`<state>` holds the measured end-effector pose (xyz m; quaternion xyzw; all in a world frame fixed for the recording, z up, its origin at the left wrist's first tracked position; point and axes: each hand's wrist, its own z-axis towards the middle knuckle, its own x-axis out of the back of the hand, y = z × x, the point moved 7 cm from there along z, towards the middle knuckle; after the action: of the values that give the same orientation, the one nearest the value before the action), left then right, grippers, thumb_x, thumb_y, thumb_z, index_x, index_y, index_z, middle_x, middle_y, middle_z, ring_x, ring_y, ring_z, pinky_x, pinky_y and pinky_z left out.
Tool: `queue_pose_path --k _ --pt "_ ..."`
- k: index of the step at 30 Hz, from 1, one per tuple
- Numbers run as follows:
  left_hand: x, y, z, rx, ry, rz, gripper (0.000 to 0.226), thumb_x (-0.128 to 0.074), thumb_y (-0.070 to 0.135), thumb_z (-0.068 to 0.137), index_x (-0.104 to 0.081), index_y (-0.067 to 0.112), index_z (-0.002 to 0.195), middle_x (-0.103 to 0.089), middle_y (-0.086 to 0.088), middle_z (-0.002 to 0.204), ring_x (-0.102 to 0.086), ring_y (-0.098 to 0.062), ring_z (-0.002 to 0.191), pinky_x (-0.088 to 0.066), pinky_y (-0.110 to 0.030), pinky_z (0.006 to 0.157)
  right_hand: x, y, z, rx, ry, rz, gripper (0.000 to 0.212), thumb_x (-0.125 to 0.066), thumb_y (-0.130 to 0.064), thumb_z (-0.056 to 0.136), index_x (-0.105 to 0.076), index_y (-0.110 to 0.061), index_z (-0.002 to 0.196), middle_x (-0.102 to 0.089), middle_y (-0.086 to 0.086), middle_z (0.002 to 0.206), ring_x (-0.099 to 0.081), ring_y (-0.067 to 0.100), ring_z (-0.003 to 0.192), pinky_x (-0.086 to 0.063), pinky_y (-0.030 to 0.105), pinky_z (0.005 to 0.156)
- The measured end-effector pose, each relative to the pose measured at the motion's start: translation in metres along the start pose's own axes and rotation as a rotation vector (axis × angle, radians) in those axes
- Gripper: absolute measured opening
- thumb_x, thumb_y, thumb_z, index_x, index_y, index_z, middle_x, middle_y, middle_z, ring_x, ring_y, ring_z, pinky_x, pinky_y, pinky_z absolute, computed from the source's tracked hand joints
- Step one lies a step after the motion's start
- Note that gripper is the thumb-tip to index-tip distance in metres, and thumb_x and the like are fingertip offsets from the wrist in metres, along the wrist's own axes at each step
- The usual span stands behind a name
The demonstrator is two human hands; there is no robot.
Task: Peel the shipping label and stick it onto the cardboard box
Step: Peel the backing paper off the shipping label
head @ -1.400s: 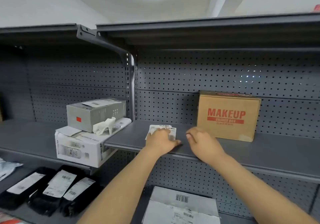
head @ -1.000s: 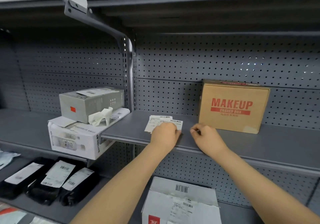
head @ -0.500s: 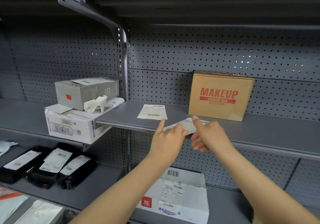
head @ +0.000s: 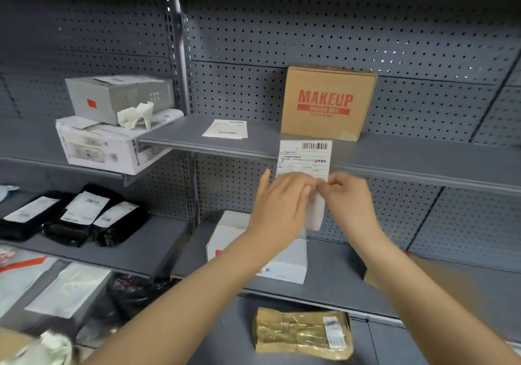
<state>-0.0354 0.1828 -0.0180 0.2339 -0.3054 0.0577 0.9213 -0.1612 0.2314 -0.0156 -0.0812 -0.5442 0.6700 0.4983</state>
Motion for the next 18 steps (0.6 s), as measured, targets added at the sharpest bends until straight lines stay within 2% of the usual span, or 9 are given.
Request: queue_pose_path --k 2,4,6,8,9,11,13,16,18 --pt "0.004 0.013 -0.002 0.021 0.027 -0.077 0.037 -0.029 0.021 0.093 -0.06 0.016 0.113 -0.061 0.002 0.123 -0.049 -0.016 0.117 -0.022 -0.051 0.11 0.006 0.002 -0.021 0.023 -0.021 -0.017 0.031 -0.061 -0.022 0.085 -0.052 -0.013 0.057 -0.049 -0.01 0.045 -0.04 0.004 0.044 -0.032 0.017 0.05" --pt "0.008 0.024 -0.005 0.028 0.069 -0.109 0.036 -0.037 0.012 0.091 -0.056 0.016 0.121 -0.054 -0.001 0.133 -0.043 -0.016 0.124 -0.024 -0.053 0.109 0.011 0.006 -0.042 0.045 -0.041 -0.007 0.027 -0.061 -0.025 0.086 -0.058 -0.011 0.064 -0.06 -0.003 0.054 -0.045 0.005 0.048 -0.035 0.021 0.054" --pt "0.009 0.032 -0.008 0.062 0.069 -0.116 0.041 -0.042 0.012 0.093 -0.049 0.016 0.132 -0.046 -0.002 0.142 -0.035 -0.017 0.133 -0.017 -0.053 0.113 0.016 0.009 -0.061 0.052 -0.053 0.001 0.026 -0.061 -0.026 0.087 -0.061 -0.006 0.07 -0.064 0.004 0.06 -0.046 0.003 0.048 -0.035 0.019 0.053" --pt "0.008 0.038 -0.01 0.121 0.028 -0.138 0.041 -0.044 0.019 0.096 -0.045 0.018 0.137 -0.043 -0.001 0.145 -0.028 -0.016 0.139 -0.006 -0.05 0.115 0.02 0.012 -0.077 0.056 -0.07 -0.003 0.027 -0.061 -0.026 0.087 -0.061 -0.005 0.071 -0.06 -0.001 0.054 -0.045 0.003 0.045 -0.031 0.015 0.048" --pt "0.007 0.04 -0.013 0.151 0.011 -0.155 0.037 -0.045 0.022 0.096 -0.049 0.02 0.132 -0.048 0.0 0.141 -0.031 -0.016 0.137 -0.003 -0.05 0.115 0.022 0.016 -0.085 0.049 -0.079 -0.002 0.027 -0.062 -0.027 0.087 -0.06 -0.005 0.069 -0.055 -0.006 0.049 -0.043 0.005 0.043 -0.029 0.016 0.047" --pt "0.009 0.041 -0.02 0.206 0.004 -0.169 0.019 -0.049 0.029 0.095 -0.062 0.025 0.107 -0.064 0.006 0.116 -0.046 -0.014 0.12 -0.003 -0.054 0.115 0.026 0.024 -0.098 0.016 -0.102 0.002 0.028 -0.063 -0.027 0.086 -0.058 -0.008 0.067 -0.048 -0.009 0.041 -0.039 0.006 0.041 -0.028 0.017 0.046" --pt "0.01 0.042 -0.029 0.241 -0.002 -0.175 0.014 -0.053 0.037 0.092 -0.062 0.029 0.083 -0.066 0.013 0.09 -0.051 -0.011 0.098 -0.006 -0.057 0.113 0.031 0.029 -0.11 -0.016 -0.143 0.023 0.021 -0.063 -0.026 0.086 -0.061 -0.01 0.072 -0.059 -0.01 0.051 -0.048 0.003 0.047 -0.036 0.019 0.052" --pt "0.009 0.048 -0.04 0.222 -0.079 -0.184 0.016 -0.057 0.042 0.089 -0.06 0.032 0.076 -0.06 0.022 0.076 -0.049 -0.004 0.088 -0.006 -0.056 0.113 0.042 0.029 -0.123 -0.072 -0.172 0.183 0.013 -0.065 -0.024 0.085 -0.065 -0.013 0.091 -0.072 0.002 0.081 -0.067 0.01 0.073 -0.048 0.014 0.065" --pt "0.01 0.055 -0.048 0.192 -0.15 -0.187 0.016 -0.057 0.043 0.088 -0.06 0.035 0.075 -0.061 0.023 0.078 -0.049 -0.003 0.088 -0.004 -0.055 0.114 0.052 0.025 -0.128 -0.081 -0.169 0.317 0.011 -0.065 -0.02 0.085 -0.064 -0.015 0.095 -0.073 0.004 0.085 -0.069 0.011 0.078 -0.048 0.011 0.067"
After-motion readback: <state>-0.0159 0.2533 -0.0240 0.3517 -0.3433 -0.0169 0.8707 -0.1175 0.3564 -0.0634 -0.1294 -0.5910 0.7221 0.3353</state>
